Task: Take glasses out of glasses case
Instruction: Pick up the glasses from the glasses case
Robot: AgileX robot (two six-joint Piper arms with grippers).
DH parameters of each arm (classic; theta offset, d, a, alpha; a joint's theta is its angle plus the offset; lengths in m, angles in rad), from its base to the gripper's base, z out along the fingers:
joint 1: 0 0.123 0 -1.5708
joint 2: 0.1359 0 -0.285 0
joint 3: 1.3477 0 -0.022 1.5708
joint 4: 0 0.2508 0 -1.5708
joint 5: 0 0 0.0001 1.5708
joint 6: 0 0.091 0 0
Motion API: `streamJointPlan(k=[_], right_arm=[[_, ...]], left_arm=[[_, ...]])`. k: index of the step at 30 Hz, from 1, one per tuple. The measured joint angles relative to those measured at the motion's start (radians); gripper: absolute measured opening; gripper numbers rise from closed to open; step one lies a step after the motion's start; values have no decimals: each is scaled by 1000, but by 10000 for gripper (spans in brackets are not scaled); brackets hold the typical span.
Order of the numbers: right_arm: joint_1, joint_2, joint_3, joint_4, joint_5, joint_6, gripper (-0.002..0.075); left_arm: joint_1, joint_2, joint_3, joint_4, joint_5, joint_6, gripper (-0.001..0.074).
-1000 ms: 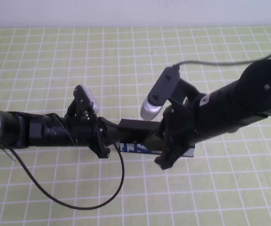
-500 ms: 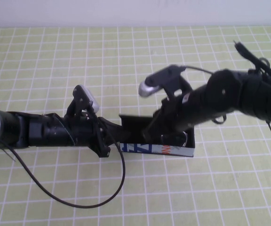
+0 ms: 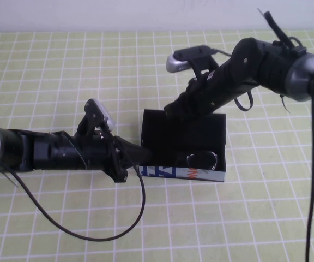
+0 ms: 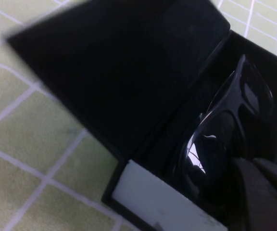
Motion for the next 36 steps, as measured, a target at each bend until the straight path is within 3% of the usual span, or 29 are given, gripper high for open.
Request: streamJointPlan(k=[7,17,23,30,36], right_arm=[[-21,106,-78,-11,86,24,-16],[-23,7,-82,-45,142,2,-16],[1,-113,-82,-71,278,-105,-16],[111,-152,-82,-150,510,-361,-16],[129,-152,-82,-191,539,-444,-13]], left_arm=[[0,0,0,5,2,-8,-4],[2,0,0,9,70,-11,-4],[27,-2,0,9,130,-106,-4],[47,-2,-30,34,137,-290,-4],[72,-2,-82,98,148,-419,-4]])
